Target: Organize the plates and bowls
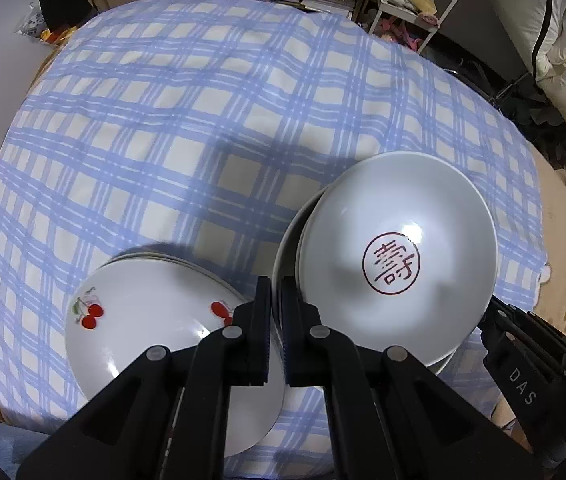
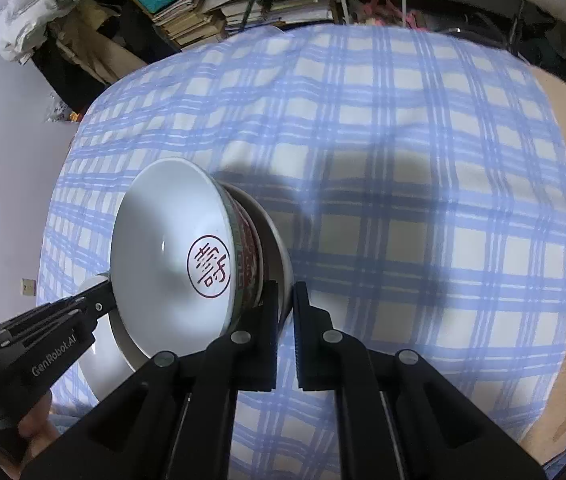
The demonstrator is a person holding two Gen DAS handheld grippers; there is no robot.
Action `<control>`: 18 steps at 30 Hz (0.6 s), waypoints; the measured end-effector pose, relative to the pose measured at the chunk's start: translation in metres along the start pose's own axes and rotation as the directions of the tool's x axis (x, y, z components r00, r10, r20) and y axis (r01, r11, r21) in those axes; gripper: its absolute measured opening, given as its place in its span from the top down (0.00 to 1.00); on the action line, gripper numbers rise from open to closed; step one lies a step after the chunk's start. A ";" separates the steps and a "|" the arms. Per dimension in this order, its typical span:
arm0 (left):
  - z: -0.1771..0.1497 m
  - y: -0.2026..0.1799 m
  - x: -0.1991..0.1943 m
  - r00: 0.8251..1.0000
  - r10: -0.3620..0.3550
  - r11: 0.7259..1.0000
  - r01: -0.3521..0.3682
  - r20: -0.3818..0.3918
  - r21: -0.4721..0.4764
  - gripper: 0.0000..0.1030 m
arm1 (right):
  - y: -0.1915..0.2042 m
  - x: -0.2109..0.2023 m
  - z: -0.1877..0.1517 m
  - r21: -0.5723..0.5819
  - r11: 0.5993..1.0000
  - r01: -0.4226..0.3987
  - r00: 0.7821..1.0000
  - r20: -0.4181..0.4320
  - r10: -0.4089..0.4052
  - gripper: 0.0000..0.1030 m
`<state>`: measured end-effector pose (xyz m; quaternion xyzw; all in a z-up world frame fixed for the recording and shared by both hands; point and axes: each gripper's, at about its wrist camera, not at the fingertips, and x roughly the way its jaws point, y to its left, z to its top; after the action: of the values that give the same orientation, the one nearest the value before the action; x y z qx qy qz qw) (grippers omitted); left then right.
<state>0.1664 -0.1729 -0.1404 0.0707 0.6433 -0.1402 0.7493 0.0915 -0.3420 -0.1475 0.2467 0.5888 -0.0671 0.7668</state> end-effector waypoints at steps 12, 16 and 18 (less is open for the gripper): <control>-0.013 0.019 -0.066 0.990 0.066 0.998 -0.065 0.125 -0.013 0.97 | 0.040 -0.033 -0.009 -0.046 0.998 -0.037 0.998 0.038 0.039 0.91; -0.023 0.047 -0.075 0.990 0.069 0.996 -0.063 0.124 -0.055 0.97 | 0.061 -0.036 -0.017 -0.078 0.995 -0.063 0.997 0.034 0.066 0.91; -0.031 0.065 -0.075 0.990 0.068 0.995 -0.059 0.120 -0.078 0.97 | 0.073 -0.034 -0.024 -0.097 0.992 -0.075 0.996 0.032 0.079 0.91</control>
<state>0.1466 -0.0936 -0.0760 0.0545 0.5982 -0.0966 0.7936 0.0894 -0.2739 -0.0980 0.2311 0.5678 -0.0136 0.7900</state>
